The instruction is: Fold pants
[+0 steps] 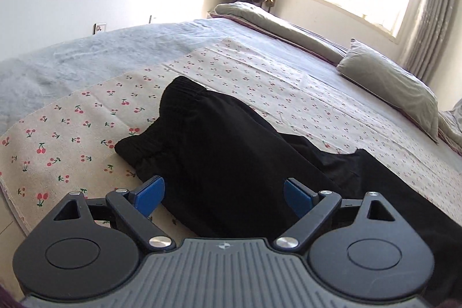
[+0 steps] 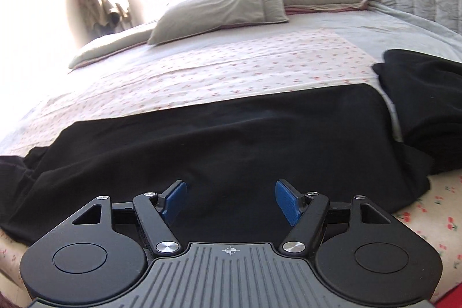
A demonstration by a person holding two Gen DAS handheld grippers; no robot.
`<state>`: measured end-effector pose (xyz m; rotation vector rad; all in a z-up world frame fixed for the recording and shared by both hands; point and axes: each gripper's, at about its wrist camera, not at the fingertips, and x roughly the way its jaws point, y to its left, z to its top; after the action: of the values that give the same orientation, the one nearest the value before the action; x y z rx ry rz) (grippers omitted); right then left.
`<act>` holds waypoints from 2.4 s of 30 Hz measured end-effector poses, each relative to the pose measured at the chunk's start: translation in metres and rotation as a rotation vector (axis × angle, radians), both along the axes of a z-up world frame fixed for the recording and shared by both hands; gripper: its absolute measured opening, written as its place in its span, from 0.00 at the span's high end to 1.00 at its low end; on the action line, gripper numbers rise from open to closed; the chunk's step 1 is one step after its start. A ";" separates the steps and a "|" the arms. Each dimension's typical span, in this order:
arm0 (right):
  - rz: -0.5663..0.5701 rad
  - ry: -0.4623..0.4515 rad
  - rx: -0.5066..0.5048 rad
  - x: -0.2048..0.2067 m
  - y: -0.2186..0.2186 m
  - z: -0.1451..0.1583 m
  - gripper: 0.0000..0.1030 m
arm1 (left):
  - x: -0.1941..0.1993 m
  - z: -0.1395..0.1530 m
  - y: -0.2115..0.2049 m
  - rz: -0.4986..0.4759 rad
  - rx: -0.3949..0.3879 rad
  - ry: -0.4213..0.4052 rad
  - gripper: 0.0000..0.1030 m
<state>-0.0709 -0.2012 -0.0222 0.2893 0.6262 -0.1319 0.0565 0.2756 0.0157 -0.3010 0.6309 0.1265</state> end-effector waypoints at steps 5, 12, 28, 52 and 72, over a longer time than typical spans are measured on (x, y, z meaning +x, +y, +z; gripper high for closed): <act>0.150 0.004 -0.008 0.032 0.047 -0.001 0.30 | 0.031 -0.022 0.044 0.152 -0.156 0.036 0.28; 0.320 0.007 -0.070 0.054 0.096 -0.012 0.30 | 0.035 -0.041 0.072 0.160 -0.335 0.001 0.38; 0.394 0.034 -0.061 0.070 0.130 -0.025 0.30 | 0.062 -0.055 0.064 0.140 -0.395 0.044 0.71; 0.453 0.009 -0.098 0.087 0.138 -0.010 0.30 | -0.012 0.009 0.034 0.293 0.150 0.023 0.54; 0.575 -0.001 0.077 0.305 0.174 0.002 0.30 | 0.141 -0.041 0.141 -0.193 -0.231 0.086 0.24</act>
<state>0.2339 -0.0272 -0.0202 0.1747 0.6923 0.4449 0.1973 0.4164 -0.0255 -0.4577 0.7584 -0.1199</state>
